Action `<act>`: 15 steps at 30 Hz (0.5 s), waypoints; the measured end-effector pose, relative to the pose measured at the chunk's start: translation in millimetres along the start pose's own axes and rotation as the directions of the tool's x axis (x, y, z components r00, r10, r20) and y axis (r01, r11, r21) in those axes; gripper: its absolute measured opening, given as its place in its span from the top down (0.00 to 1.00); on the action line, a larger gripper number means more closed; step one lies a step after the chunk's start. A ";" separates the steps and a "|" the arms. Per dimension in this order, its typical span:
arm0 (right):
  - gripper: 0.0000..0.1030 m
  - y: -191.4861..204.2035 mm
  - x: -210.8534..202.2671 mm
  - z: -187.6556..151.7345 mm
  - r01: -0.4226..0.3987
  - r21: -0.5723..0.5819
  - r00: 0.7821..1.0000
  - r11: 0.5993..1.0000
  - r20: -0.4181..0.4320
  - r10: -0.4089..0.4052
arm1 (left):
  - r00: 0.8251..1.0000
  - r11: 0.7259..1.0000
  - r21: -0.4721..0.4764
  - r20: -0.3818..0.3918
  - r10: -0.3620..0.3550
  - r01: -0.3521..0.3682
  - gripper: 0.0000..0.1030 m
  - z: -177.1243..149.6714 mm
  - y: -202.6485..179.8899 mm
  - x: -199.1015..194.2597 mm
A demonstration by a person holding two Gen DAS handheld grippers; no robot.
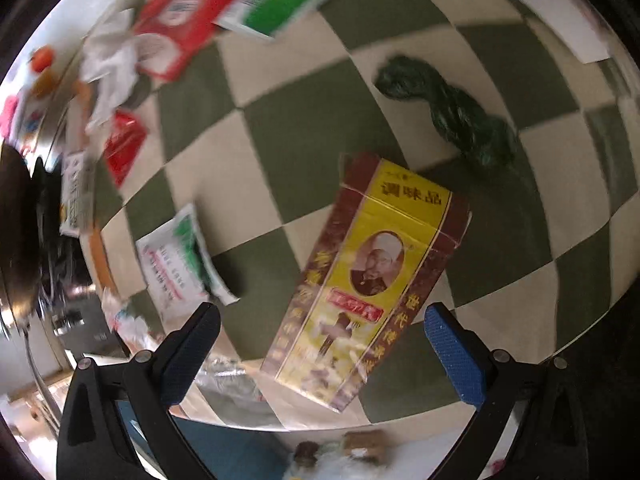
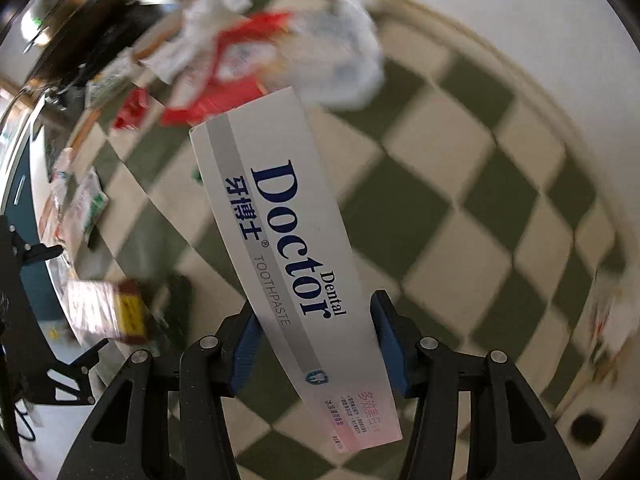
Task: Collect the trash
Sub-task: 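Grasp the yellow seasoning box with the left tool while the right tool grasps the Doctor toothpaste box, then carry both held boxes down over the white trash bin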
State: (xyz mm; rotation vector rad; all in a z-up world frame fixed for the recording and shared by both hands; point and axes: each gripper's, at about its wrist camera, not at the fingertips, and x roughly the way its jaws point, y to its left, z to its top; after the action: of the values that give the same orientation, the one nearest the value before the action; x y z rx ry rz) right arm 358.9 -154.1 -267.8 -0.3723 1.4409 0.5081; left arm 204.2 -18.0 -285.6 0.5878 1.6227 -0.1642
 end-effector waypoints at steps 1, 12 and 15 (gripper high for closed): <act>0.46 -1.2 3.9 -7.4 0.005 0.013 1.000 1.000 -0.009 -0.005 | 1.000 1.000 0.025 -0.016 0.006 -0.005 0.00 3.3 -3.2 5.1; 0.47 12.5 43.5 -29.8 0.054 0.069 0.997 0.996 -0.056 -0.050 | 0.989 0.906 -0.404 -0.015 -0.145 0.127 0.39 27.1 47.4 17.3; 0.47 14.6 48.0 -36.3 0.038 0.079 0.996 0.996 -0.083 -0.031 | 0.985 0.774 -0.616 0.017 -0.172 0.145 0.39 15.7 68.3 23.3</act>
State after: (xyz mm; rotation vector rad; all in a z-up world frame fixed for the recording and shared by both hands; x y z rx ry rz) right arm 323.2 -156.1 -318.4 -0.3565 1.5265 0.4094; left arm 249.0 40.1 -294.5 -0.0584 1.6434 0.2589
